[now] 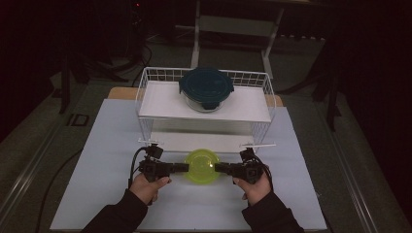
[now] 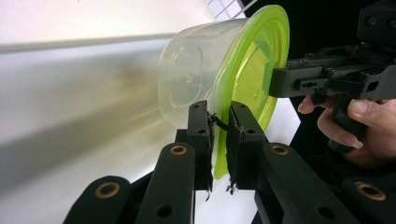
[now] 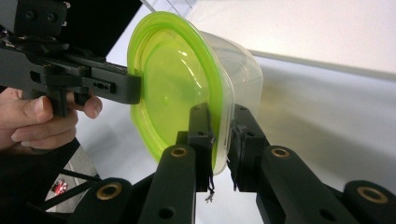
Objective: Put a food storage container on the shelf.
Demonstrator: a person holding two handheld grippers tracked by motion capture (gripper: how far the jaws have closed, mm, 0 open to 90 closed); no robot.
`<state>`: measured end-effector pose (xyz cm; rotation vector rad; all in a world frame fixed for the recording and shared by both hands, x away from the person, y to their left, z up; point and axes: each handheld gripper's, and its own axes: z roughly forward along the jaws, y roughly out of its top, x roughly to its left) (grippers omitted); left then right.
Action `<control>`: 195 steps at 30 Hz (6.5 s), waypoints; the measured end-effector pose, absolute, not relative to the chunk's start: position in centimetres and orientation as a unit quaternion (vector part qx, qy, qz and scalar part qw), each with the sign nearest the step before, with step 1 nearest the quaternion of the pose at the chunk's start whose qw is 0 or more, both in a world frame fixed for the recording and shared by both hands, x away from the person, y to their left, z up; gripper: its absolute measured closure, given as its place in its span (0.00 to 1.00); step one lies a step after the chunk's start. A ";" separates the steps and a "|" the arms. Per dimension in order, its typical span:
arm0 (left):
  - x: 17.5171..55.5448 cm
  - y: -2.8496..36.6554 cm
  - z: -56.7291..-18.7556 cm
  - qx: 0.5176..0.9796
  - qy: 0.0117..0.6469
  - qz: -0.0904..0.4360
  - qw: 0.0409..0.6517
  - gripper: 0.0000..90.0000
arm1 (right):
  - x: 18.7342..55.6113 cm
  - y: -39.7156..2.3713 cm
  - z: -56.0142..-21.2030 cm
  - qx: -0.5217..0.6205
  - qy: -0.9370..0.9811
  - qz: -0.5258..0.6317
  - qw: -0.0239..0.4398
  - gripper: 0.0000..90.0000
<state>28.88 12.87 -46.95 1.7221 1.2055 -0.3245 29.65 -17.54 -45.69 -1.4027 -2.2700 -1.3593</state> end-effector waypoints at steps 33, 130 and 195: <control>28.6 13.7 -36.5 0.700 0.454 -0.080 0.545 0.89 | 29.1 -17.2 -36.1 -0.437 -0.736 -0.516 0.020 0.89; 38.2 13.5 -27.1 0.669 0.393 0.021 0.631 0.02 | 40.3 -16.6 -25.0 -0.449 -0.707 -0.545 -0.035 0.26; 24.4 11.7 -47.2 0.772 0.266 -0.011 0.577 0.03 | 28.9 -21.4 -46.9 -0.410 -0.755 -0.512 -0.024 0.23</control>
